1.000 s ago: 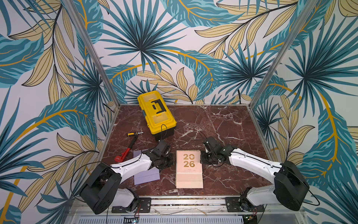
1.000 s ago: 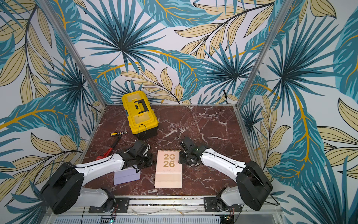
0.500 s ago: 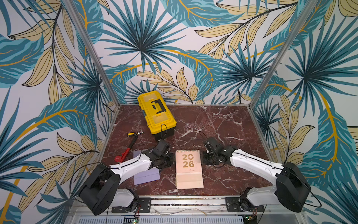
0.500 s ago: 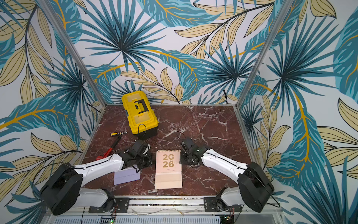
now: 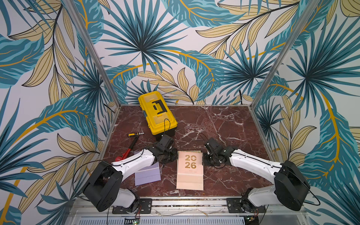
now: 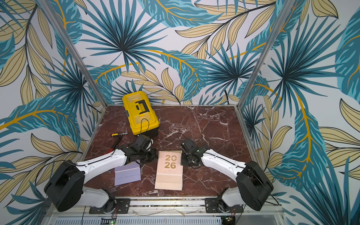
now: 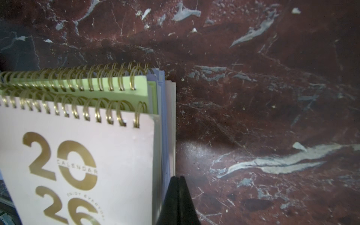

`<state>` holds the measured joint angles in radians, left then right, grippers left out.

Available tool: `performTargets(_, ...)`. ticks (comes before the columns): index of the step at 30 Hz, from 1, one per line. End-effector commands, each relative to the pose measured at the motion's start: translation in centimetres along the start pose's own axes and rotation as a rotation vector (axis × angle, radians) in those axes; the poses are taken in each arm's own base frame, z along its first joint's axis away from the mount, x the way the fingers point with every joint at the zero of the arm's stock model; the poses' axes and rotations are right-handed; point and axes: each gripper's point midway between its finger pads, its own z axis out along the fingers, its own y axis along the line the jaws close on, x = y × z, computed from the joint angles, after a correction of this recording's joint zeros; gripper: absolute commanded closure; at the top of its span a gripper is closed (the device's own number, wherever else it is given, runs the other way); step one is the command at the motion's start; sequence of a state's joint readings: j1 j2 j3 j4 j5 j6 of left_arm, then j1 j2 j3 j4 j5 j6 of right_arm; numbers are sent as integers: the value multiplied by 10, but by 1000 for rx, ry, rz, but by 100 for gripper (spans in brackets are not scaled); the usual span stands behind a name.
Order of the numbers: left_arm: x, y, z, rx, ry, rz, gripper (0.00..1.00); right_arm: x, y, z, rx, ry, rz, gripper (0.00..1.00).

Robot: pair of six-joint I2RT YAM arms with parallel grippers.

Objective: Stack the calendars
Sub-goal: Adjust the calendars at the calendar.

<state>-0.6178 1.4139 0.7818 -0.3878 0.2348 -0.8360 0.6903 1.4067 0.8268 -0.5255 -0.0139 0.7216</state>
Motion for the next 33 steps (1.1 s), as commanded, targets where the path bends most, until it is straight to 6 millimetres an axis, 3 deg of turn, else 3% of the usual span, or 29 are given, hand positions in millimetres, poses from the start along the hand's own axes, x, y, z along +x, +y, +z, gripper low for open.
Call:
performTargets(1, -8, 3, -10, -31, -42, 15, 100, 0, -5, -3, 36, -6, -27, 100)
performTargets(8, -11, 20, -31, -97, -77, 18, 100, -8, -9, -15, 41, -45, -30, 100)
performTargets(14, -10, 20, -20, -94, -27, 9, 100, -11, -3, -5, 26, -31, -35, 100)
performTargets(33, -10, 12, -9, -54, -2, 10, 100, -22, 15, -6, -38, -21, -49, 100)
